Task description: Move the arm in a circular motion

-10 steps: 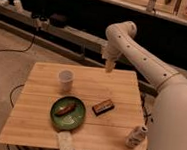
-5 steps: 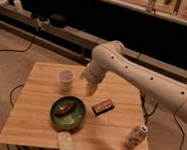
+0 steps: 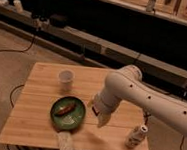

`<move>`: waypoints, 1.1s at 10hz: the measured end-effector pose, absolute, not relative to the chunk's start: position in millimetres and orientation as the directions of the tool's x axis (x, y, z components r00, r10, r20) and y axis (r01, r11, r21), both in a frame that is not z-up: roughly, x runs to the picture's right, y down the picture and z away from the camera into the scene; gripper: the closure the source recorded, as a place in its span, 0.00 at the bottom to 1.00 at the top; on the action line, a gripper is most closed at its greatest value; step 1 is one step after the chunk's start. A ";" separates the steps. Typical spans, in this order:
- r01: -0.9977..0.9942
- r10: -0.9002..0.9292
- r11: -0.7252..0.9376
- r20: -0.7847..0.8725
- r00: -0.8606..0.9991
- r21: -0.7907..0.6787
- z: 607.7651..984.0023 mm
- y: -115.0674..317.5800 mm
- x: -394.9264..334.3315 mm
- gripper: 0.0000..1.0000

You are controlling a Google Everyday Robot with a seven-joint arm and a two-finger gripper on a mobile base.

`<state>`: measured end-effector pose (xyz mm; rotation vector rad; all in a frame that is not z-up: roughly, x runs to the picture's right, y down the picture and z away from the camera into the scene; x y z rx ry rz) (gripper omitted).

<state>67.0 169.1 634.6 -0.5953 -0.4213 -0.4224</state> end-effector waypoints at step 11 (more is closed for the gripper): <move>0.047 -0.022 0.958 0.089 0.996 -0.284 738.2 27.4 322.7 0.35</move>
